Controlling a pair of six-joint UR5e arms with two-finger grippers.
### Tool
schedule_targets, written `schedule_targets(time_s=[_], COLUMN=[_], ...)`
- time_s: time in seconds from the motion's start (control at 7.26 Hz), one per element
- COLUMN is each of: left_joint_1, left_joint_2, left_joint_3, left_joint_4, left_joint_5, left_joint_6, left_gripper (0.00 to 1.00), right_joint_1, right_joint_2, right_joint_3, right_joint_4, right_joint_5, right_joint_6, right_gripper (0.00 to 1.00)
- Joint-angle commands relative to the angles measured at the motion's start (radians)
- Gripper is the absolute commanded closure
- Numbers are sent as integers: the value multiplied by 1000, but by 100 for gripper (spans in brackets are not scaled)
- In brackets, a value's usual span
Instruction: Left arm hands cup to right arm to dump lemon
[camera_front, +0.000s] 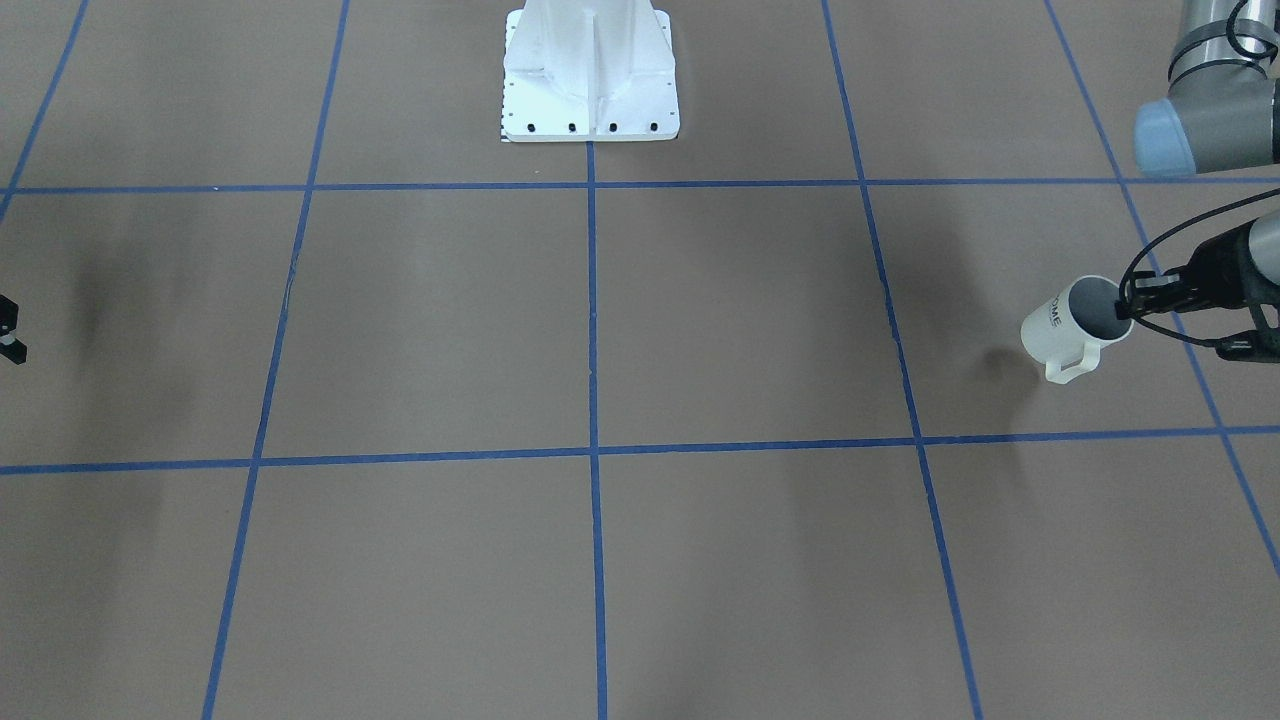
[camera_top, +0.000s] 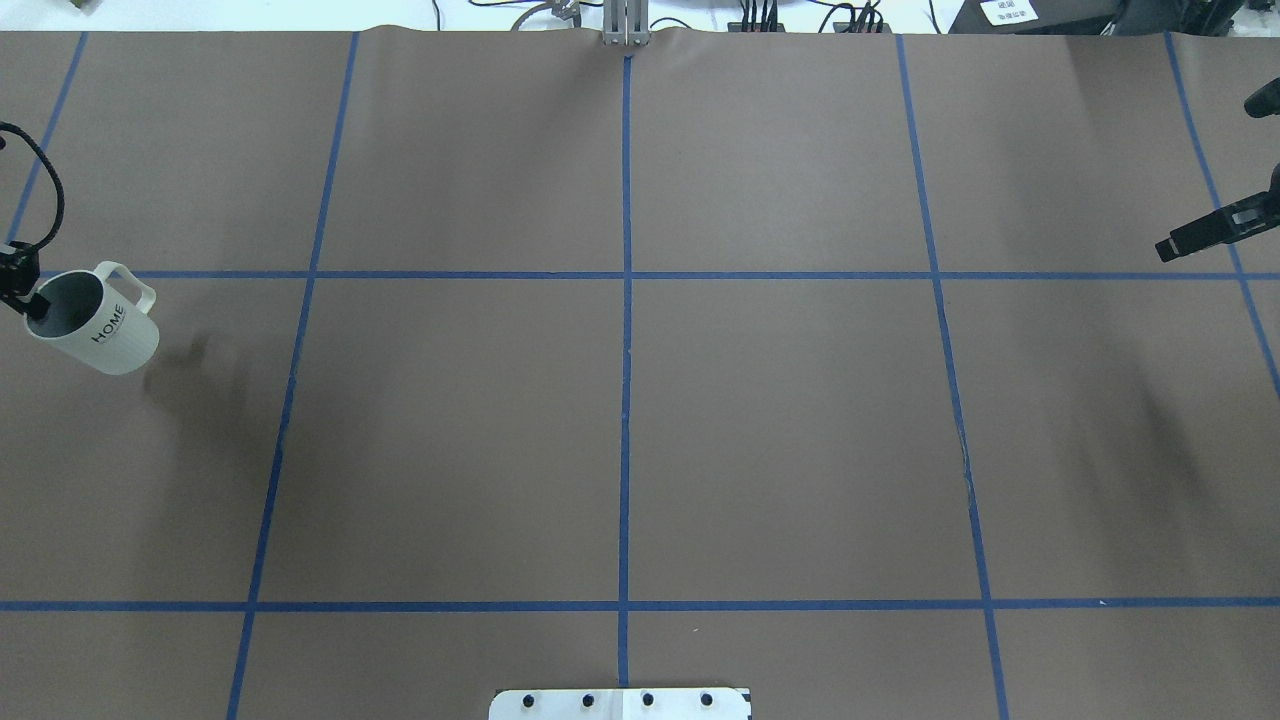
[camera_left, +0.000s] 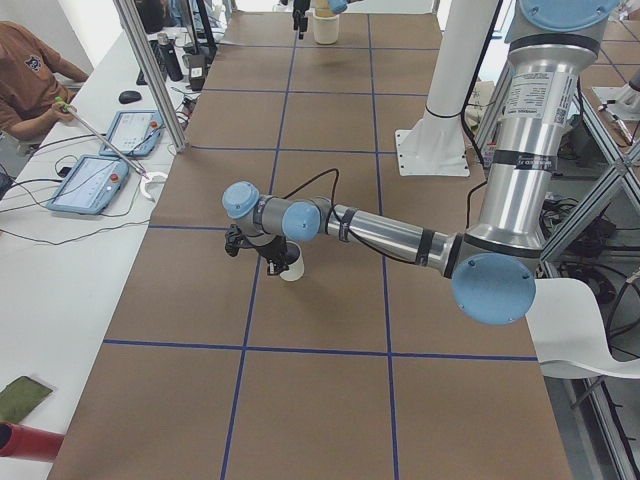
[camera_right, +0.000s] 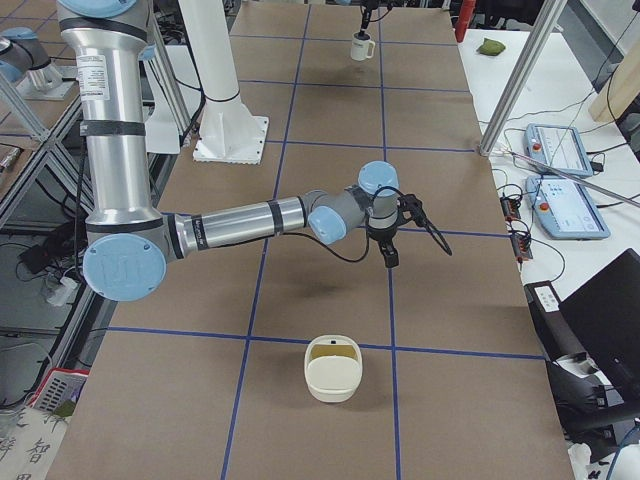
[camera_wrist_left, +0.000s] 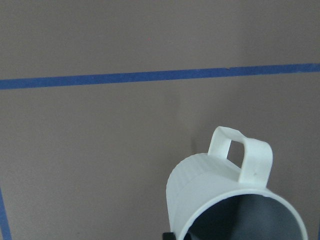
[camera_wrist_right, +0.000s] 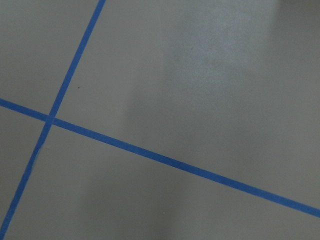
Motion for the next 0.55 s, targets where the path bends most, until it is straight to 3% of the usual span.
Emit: schedule_targets(time_s=[0.0, 0.41], left_joint_1=[6, 35], left_joint_2=[-2, -4], left_joint_3=[3, 18], left_joint_4=[-3, -8], left_joint_5=[-1, 1], left_joint_6=[-28, -31], left_gripper=[100, 100], right_joint_1=[13, -1], right_joint_2=[6, 13], right_joint_3=[17, 14], right_joint_4=[-53, -53], right_joint_5=[16, 6], right_joint_6=[-23, -23], right_gripper=[0, 0])
